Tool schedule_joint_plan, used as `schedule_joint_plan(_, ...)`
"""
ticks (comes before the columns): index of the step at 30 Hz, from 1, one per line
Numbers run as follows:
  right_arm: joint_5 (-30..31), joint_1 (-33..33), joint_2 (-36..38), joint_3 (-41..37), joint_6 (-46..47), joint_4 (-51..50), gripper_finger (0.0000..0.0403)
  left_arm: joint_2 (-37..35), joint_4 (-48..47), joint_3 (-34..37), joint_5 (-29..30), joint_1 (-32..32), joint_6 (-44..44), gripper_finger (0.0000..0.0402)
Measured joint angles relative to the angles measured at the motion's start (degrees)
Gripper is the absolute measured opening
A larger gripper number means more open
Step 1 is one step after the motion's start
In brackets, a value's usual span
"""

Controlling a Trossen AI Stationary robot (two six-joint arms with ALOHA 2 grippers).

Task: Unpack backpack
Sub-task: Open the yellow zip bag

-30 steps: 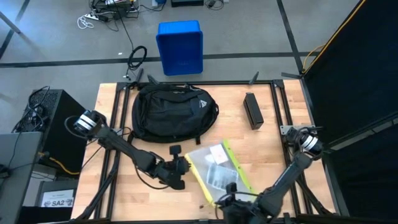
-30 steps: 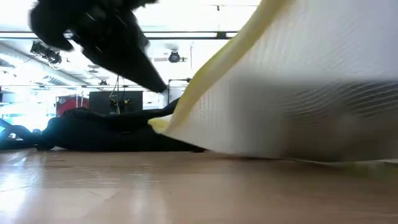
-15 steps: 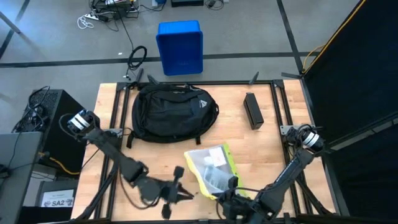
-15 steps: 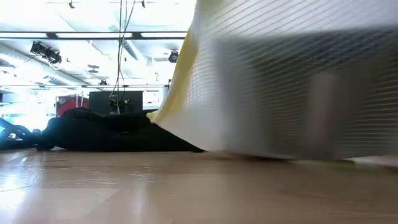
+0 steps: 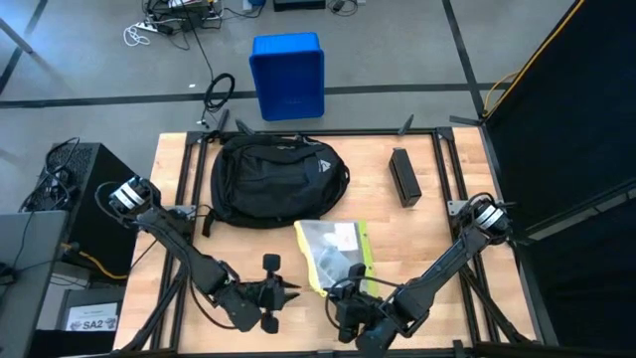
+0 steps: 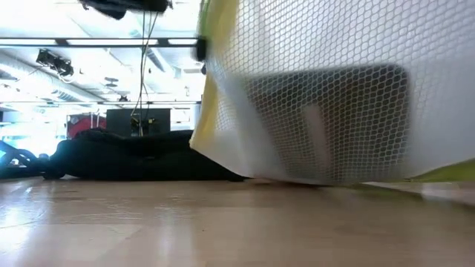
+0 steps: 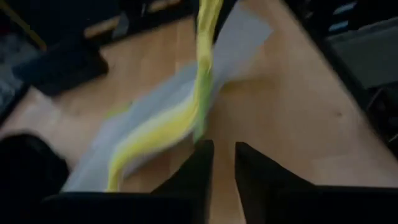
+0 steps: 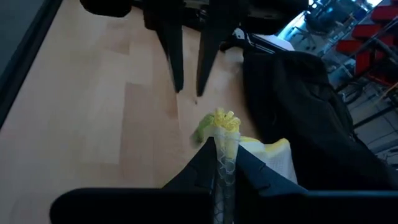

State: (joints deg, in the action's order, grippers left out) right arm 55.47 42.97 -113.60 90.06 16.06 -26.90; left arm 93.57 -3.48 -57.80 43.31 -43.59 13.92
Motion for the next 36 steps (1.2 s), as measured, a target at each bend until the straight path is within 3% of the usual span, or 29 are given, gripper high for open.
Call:
schedule_joint_plan(8,-0.2,0.0,0.0,0.0,-0.8,0.6,0.0000,4.8,1.7,0.0,-2.3,2.9,7.8,0.0176)
schedule_joint_plan(14,-0.2,-0.1,0.0,0.0,-0.8,0.7,0.0000,9.6,8.2,0.0,-7.3,6.0,12.0,0.0223)
schedule_joint_plan(31,-1.7,-0.3,0.0,0.0,-0.8,0.8,0.0000,9.9,20.1,0.0,-12.5,8.7,7.7,0.0228)
schedule_joint_plan(36,-2.0,-0.4,0.0,0.0,-0.9,0.7,0.0000,9.9,18.7,0.0,-12.5,8.8,7.4,0.0173)
